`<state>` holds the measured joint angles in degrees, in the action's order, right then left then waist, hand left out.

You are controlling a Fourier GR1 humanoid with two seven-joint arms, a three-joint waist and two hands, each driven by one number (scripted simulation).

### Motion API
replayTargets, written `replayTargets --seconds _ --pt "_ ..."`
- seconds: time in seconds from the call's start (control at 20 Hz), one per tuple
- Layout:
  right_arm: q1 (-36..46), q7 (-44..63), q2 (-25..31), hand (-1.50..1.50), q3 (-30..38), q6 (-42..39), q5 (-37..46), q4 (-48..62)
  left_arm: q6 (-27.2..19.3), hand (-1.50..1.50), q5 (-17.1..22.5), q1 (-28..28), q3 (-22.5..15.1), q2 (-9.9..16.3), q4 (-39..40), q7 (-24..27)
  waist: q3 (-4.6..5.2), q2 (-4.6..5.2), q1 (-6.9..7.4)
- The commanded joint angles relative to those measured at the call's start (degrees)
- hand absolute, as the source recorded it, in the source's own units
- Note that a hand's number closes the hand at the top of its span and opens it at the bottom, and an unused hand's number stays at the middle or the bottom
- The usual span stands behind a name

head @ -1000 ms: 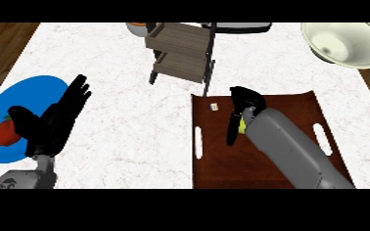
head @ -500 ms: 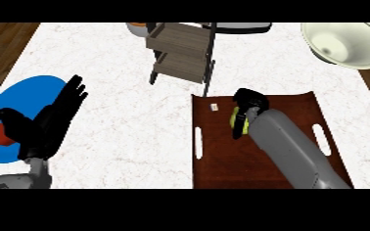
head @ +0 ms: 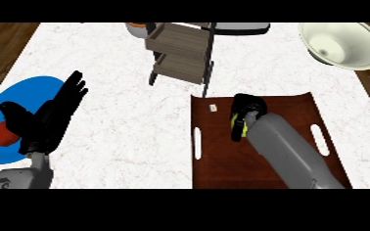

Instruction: Pick the pear from the tray and place it in the tiered basket

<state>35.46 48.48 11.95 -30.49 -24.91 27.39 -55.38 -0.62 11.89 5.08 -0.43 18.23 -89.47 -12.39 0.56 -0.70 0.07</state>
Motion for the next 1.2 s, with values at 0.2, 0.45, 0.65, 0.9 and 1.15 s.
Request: replayTargets --seconds 0.2,0.45,0.65,0.9,1.15 --pt "-0.4 -17.1 24.1 1.5 4.0 -2.7 2.9 -16.7 -1.8 0.0 -1.5 -3.1 0.3 -0.9 -2.2 0.3 -0.59 -0.27 -2.05" --pt "-0.6 -28.4 37.9 1.5 12.9 2.5 3.2 -21.5 -0.3 0.0 -1.4 -5.6 0.3 -0.9 -1.9 2.6 -0.6 0.06 -1.78" --pt "-0.6 -32.4 36.8 1.5 20.7 13.4 2.0 -23.9 -0.3 0.0 -0.9 -2.7 0.8 -0.8 -1.0 0.9 -0.69 0.37 -1.65" --pt "1.1 -31.2 31.8 1.5 31.3 17.7 -8.3 -31.1 0.5 0.0 -0.2 -2.8 2.1 -0.4 0.7 1.9 -0.61 0.12 -1.92" --pt "5.9 -26.2 34.3 1.5 38.0 10.8 -17.5 -39.7 -0.7 0.0 -1.5 -1.7 0.6 -1.8 -0.3 -0.1 -0.52 0.22 -1.09"
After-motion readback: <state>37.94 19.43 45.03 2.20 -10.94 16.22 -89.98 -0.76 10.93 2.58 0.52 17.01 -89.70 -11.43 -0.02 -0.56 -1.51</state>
